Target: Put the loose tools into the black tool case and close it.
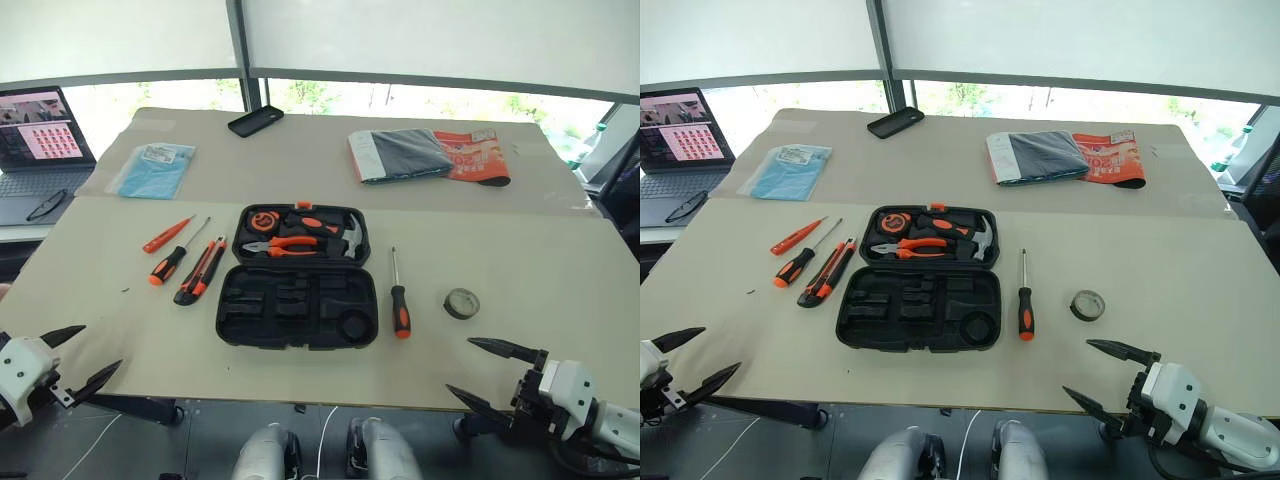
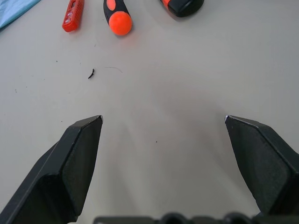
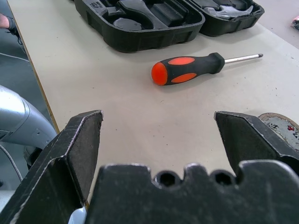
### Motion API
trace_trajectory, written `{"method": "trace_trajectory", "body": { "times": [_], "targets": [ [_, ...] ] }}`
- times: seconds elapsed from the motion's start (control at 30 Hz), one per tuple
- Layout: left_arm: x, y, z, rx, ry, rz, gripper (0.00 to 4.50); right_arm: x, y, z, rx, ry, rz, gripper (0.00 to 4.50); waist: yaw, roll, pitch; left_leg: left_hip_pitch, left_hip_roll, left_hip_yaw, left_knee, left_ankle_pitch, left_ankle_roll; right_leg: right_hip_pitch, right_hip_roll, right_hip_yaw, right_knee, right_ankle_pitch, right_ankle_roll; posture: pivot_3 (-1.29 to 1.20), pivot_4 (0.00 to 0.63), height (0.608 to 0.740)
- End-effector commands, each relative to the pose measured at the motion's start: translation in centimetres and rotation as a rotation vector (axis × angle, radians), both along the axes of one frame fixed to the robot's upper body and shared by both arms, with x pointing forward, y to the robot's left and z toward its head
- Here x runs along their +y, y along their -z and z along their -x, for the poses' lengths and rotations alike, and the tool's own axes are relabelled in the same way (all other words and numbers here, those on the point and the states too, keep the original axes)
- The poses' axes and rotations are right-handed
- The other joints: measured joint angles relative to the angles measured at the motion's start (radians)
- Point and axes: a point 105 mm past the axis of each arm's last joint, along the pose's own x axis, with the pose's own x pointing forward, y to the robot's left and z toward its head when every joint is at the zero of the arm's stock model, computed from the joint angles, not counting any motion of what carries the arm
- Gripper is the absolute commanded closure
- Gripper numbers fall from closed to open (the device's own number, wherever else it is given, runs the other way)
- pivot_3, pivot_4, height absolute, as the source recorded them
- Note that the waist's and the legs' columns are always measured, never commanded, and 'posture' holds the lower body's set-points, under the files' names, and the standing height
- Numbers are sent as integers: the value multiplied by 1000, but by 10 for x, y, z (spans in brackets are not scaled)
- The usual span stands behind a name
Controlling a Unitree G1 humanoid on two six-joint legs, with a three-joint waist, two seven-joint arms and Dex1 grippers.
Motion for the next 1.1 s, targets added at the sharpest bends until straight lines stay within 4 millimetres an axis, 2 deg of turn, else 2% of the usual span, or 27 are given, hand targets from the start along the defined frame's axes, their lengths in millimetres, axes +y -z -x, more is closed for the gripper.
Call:
{"method": "trace_trajectory", "body": {
  "times": [0.03, 0.13, 0.23, 0.3, 0.4, 0.53, 0.67, 0.77, 0.9, 1.1],
  "targets": [
    [5, -10, -3, -40, -89, 112, 0, 17, -23, -12, -72, -32, -74, 59, 0, 0, 0, 0, 0, 0, 0, 0, 0, 0, 0, 0, 0, 0, 0, 0, 150, 740],
    [27, -6, 8, -24, -306, 346, 0, 44, -60, -34, -177, -78, -217, 59, -16, -1, 1, 1, 1, 1, 0, 1, -1, 2, -1, 1, 2, 0, 0, 0, 150, 740],
    [44, 0, 17, 0, -457, 415, 0, 61, -77, -42, -231, -104, -275, 59, -16, -3, 1, 3, 1, 0, 0, 2, -3, 2, 0, -1, 2, 3, 5, 0, 150, 740],
    [44, 1, 19, 30, -504, 511, 0, 75, -90, -48, -273, -124, -327, 59, -13, -4, 1, 5, 1, -2, 0, 2, -3, 0, 1, -2, 2, 5, 7, 0, 150, 740],
    [33, -8, 9, 67, -498, 606, 0, 93, -102, -52, -316, -162, -382, 59, -2, -4, 1, 2, 2, -1, 0, 2, -3, -1, 1, -2, 2, 5, 7, 0, 150, 740],
    [18, -24, -15, 90, -465, 614, 0, 105, -107, -53, -330, -196, -401, 59, 12, -5, 1, 2, 0, -1, 0, 2, -5, -1, 0, -2, 1, 4, 6, 0, 150, 740],
    [-3, -39, -54, 176, -408, 552, 0, 108, -105, -54, -318, -209, -398, 59, 17, -7, 0, 2, -2, -1, 0, 5, -10, 0, 0, -1, 2, 5, 7, 0, 150, 740],
    [-5, -41, -87, 221, -421, 484, 0, 111, -102, -53, -312, -225, -396, 59, 12, -6, 0, 1, -2, 1, 0, 6, -12, 1, 1, 0, 3, 7, 8, 0, 150, 740],
    [-8, -37, -122, 274, -430, 486, 0, 117, -104, -54, -317, -255, -394, 59, -1, -7, 1, 2, -3, 3, 0, 8, -15, 0, 8, 0, 7, 7, 8, 0, 150, 740],
    [-30, -31, -158, 341, -369, 465, 0, 122, -106, -53, -323, -271, -391, 59, -11, -8, 1, 3, -4, 6, 0, 9, -15, -1, 10, 0, 12, 6, 7, 0, 150, 740]
  ]
}}
